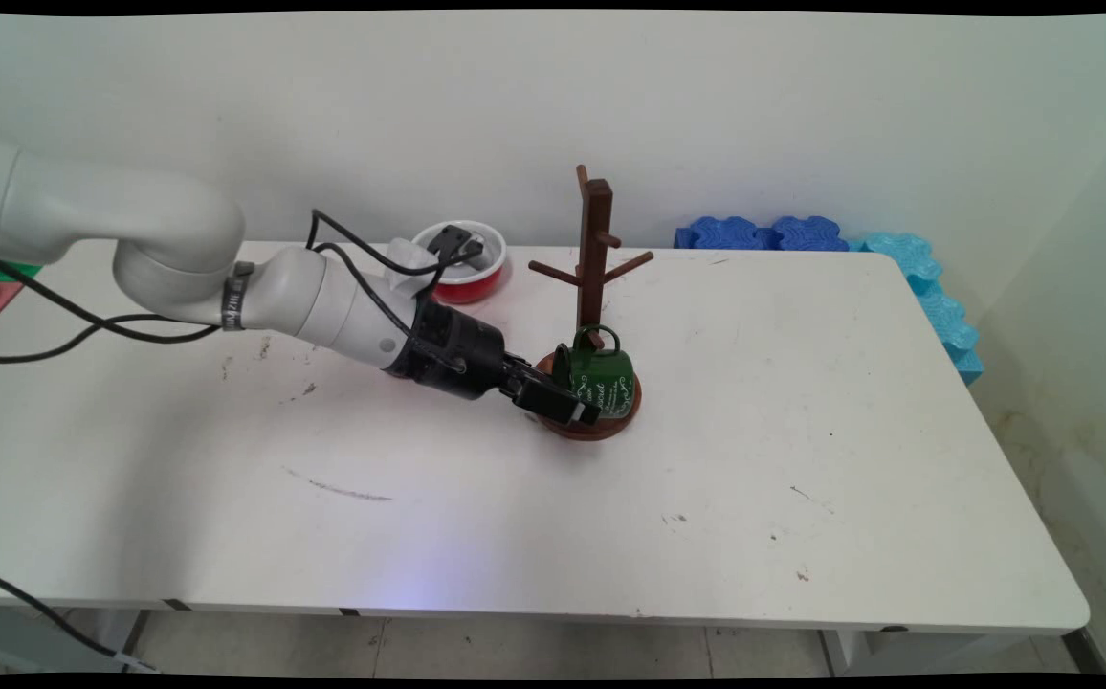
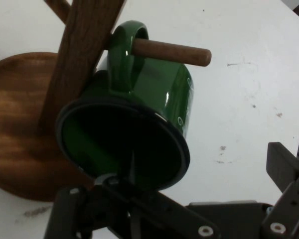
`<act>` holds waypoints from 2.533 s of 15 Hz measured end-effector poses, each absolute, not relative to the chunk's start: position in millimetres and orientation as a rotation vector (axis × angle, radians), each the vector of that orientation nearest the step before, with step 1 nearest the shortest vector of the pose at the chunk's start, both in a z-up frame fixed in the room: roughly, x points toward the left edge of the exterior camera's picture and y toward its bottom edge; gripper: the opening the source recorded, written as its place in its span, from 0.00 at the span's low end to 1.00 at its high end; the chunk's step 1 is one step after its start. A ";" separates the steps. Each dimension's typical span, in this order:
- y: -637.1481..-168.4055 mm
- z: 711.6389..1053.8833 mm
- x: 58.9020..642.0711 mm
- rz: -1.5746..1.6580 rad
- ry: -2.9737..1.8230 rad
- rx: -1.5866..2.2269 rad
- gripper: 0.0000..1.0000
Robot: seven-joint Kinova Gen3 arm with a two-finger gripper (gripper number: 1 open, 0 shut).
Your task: Pick up the green mug from the rack, then place the picked object on the table
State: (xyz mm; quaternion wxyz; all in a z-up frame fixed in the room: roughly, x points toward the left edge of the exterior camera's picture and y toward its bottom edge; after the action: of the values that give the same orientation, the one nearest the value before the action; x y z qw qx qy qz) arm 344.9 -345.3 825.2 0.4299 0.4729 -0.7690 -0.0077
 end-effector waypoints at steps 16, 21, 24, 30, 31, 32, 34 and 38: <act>-356.6 818.2 336.1 -0.038 -1.931 1.134 0.00; -356.9 817.5 336.8 -0.034 -1.938 1.128 0.00; -356.7 817.4 337.1 -0.033 -1.944 1.125 0.00; -355.0 817.8 337.6 -0.031 -1.953 1.118 0.00; -354.7 818.0 337.7 -0.031 -1.954 1.116 0.00; -354.4 818.3 337.7 -0.030 -1.956 1.114 0.00; -354.0 819.1 337.9 -0.027 -1.960 1.108 0.00; -352.6 822.1 337.9 -0.013 -1.975 1.083 0.00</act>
State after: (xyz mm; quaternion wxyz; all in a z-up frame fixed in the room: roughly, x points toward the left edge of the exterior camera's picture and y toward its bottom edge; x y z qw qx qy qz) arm 337.9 -352.6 822.1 0.4301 0.4339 -0.7917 -0.0053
